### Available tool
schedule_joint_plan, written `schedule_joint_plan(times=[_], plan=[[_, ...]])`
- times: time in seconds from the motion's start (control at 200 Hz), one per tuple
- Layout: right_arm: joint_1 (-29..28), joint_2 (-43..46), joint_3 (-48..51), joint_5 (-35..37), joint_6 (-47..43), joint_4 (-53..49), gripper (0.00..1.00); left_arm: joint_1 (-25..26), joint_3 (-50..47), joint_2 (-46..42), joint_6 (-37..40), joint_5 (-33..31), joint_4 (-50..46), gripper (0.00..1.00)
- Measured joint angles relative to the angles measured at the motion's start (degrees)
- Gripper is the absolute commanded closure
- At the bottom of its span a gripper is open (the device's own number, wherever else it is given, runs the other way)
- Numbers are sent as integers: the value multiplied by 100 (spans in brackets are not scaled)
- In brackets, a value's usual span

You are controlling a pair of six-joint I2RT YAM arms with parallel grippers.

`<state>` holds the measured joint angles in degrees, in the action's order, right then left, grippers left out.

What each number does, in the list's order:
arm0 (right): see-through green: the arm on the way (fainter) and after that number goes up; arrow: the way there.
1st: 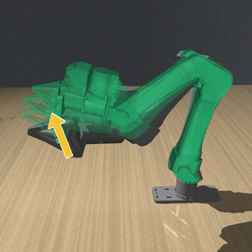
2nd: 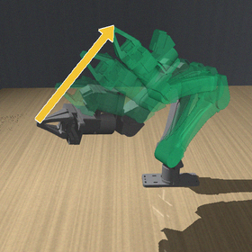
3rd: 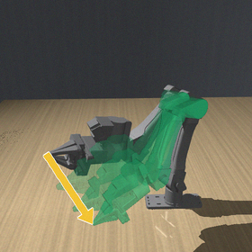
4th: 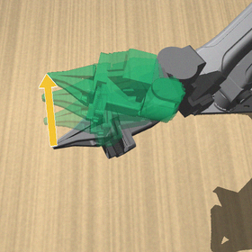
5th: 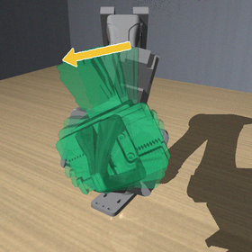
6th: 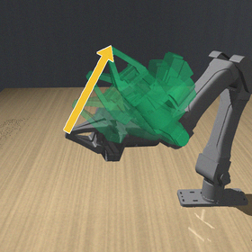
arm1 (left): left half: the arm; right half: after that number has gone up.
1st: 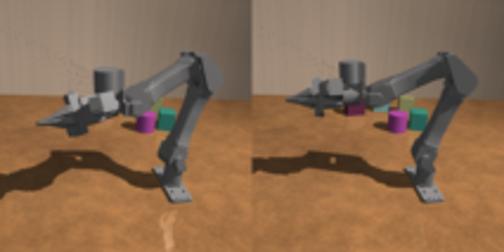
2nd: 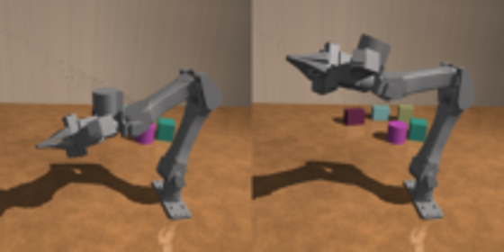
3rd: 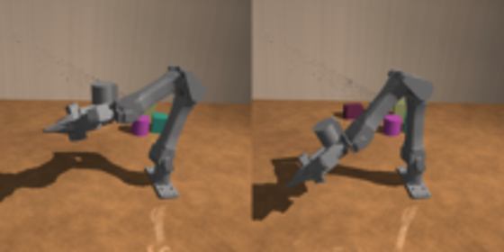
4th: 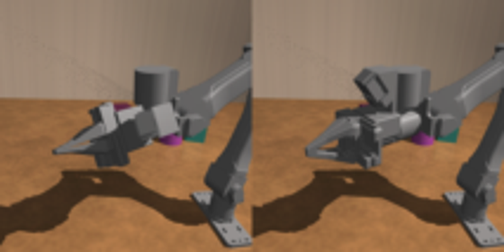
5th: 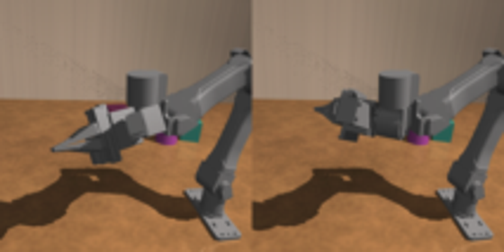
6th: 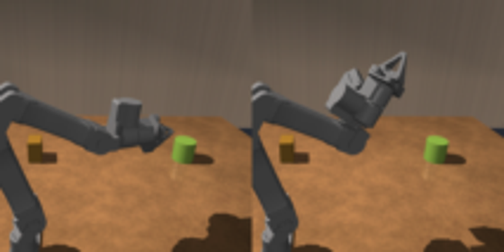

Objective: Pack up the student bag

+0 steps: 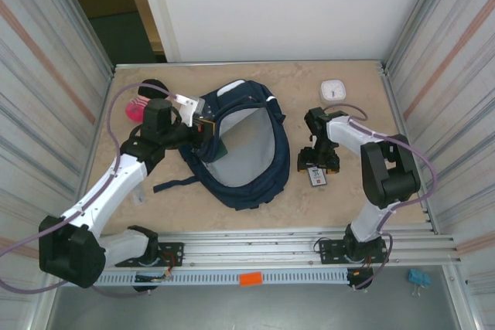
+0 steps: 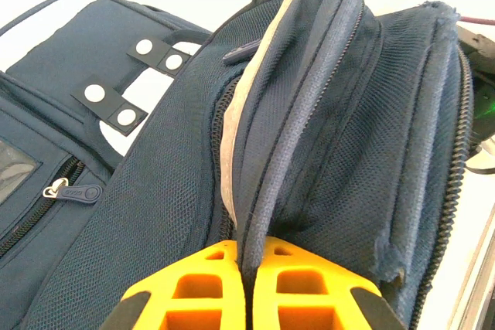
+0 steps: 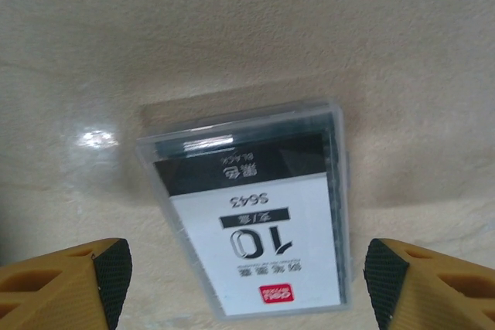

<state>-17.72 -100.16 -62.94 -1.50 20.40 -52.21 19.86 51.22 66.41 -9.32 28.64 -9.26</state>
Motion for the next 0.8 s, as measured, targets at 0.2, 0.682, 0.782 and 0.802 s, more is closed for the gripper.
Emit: schedule_joint_plan(times=[0.2,0.682,0.782,0.802], plan=[[-2,-260,-87,42,-188,-9,25,0,0,0,0,-15,-20,100],[-7,-407,-127,22,-291,4,47,0,0,0,0,-15,-37,100],[-7,-380,-118,59,-273,9,48,0,0,0,0,-15,-46,100],[-4,-365,-109,70,-262,13,49,0,0,0,0,-15,-48,100]])
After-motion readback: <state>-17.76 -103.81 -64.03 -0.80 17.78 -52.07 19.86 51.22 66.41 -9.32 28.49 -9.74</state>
